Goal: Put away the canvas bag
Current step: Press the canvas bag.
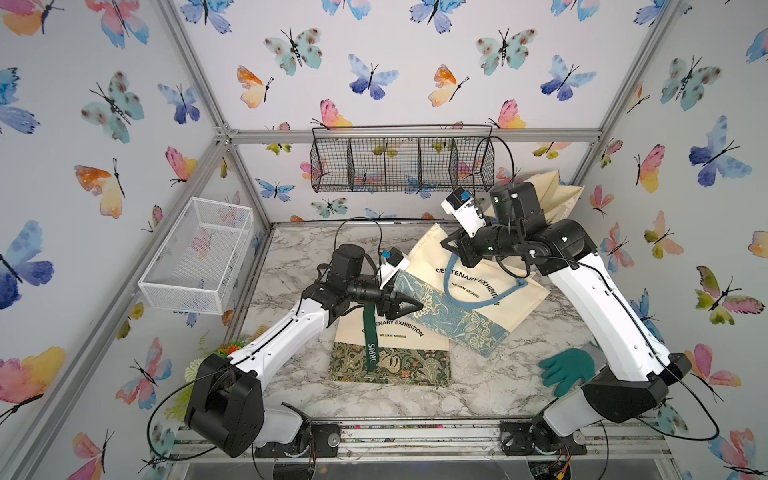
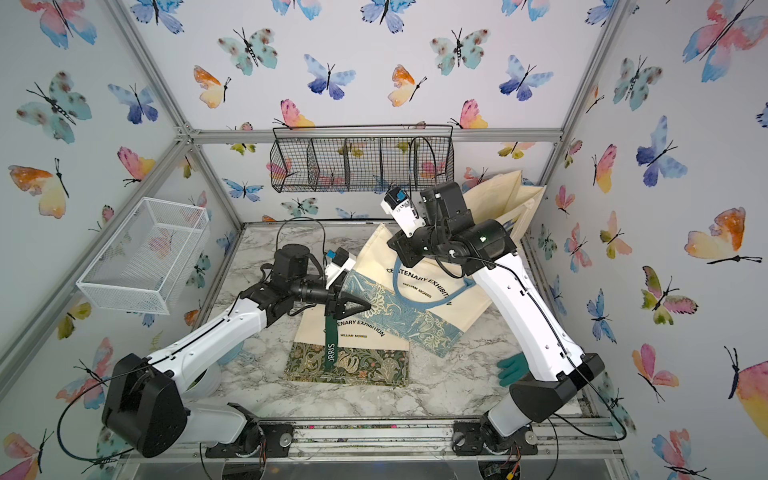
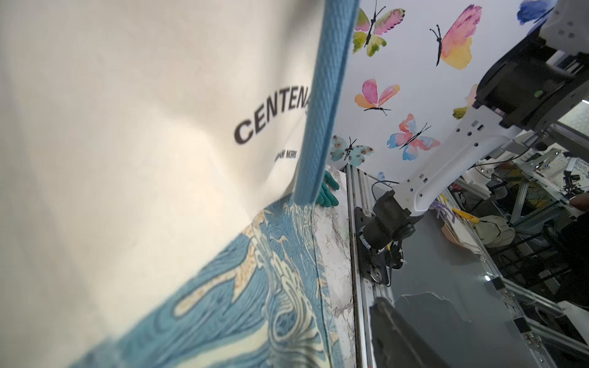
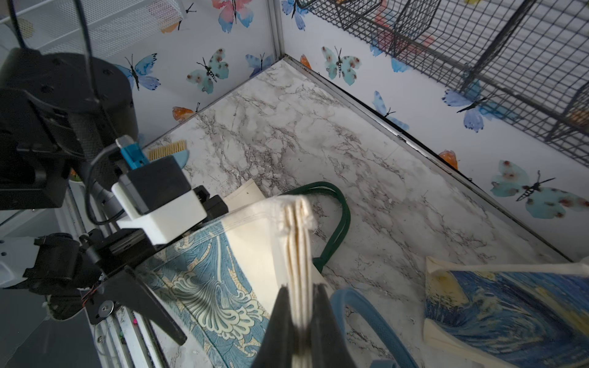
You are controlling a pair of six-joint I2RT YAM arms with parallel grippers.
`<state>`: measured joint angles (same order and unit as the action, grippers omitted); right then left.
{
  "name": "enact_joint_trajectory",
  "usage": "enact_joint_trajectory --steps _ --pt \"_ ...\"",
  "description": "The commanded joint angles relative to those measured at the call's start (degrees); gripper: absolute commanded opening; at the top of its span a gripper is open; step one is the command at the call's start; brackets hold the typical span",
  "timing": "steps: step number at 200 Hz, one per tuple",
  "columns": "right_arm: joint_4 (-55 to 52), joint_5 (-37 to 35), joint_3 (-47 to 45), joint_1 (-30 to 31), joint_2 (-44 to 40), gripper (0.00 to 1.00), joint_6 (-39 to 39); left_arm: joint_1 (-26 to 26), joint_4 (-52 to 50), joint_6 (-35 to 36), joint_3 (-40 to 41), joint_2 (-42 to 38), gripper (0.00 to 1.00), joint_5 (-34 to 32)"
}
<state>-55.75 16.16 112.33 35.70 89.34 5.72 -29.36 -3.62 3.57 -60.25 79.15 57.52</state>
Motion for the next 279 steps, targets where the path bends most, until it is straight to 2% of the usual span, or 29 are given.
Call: enact_joint_trajectory --steps 1,23,35,43,60,93,110,120,136,156,171,186,207,224,242,254,279 --pt "1.26 8.25 -2.13 0.92 -1.10 0.01 0.94 -0.04 3.14 -0.96 -2.18 0.01 0.98 -2.46" --pt "0.73 10.81 -3.57 1.12 -1.68 0.01 1.23 0.91 7.62 -4.80 -0.73 -1.42 0.98 -7.33" --pt "0.98 11.70 -4.62 1.12 -2.38 0.01 1.23 2.26 10.31 -8.08 0.08 -1.79 0.98 -7.23" --pt "0.95 12.16 -5.08 1.12 -2.72 0.01 1.23 3.05 11.17 -8.55 0.09 -1.87 0.98 -6.66" --pt "0.40 13.21 -5.87 1.12 -3.12 0.02 1.65 3.27 11.46 -9.53 0.97 -2.95 0.98 -10.77" --pt "-0.07 15.47 -7.85 1.30 -3.77 0.01 2.28 4.51 18.97 -13.96 7.03 -8.75 0.98 -18.79" --pt "0.55 17.59 -8.78 1.64 -4.00 0.01 2.21 5.45 20.49 -15.06 8.65 -11.16 0.98 -19.95" --pt "0.97 19.26 -8.97 1.97 -3.83 0.01 2.03 5.55 21.18 -15.04 8.67 -11.34 0.98 -17.69" --pt "1.31 21.71 -8.52 3.04 -3.01 0.01 1.93 5.56 19.50 -13.69 6.45 -10.22 0.98 -9.81" --pt "0.69 21.44 -6.75 5.24 -1.36 0.01 2.25 5.16 18.70 -12.72 4.15 -8.34 0.98 -3.24" --pt "-0.39 19.79 -5.06 6.50 -0.08 0.01 2.54 4.61 17.26 -12.05 2.54 -6.93 0.93 -2.14" --pt "-0.21 18.64 -4.50 6.83 0.52 0.01 2.33 3.49 12.06 -7.49 0.75 -6.34 0.88 -1.88" --pt "0.35 16.66 -3.30 6.84 1.30 0.01 1.60 1.31 7.89 -1.87 1.42 -7.54 0.88 -3.92" --pt "0.38 15.19 -2.18 6.84 2.02 0.01 1.19 0.98 8.55 -3.57 2.36 -7.96 0.91 -4.96" --pt "0.37 14.94 -1.41 6.84 2.87 0.01 1.14 0.96 10.16 -8.80 3.19 -7.88 0.93 -7.98" --pt "0.38 15.21 -0.69 6.84 3.57 0.01 1.14 0.72 10.18 -7.83 3.34 -7.96 0.92 -5.78" --pt "-0.49 15.55 0.71 6.91 4.92 0.01 1.14 0.69 5.94 -0.27 2.28 -7.70 0.85 1.21"
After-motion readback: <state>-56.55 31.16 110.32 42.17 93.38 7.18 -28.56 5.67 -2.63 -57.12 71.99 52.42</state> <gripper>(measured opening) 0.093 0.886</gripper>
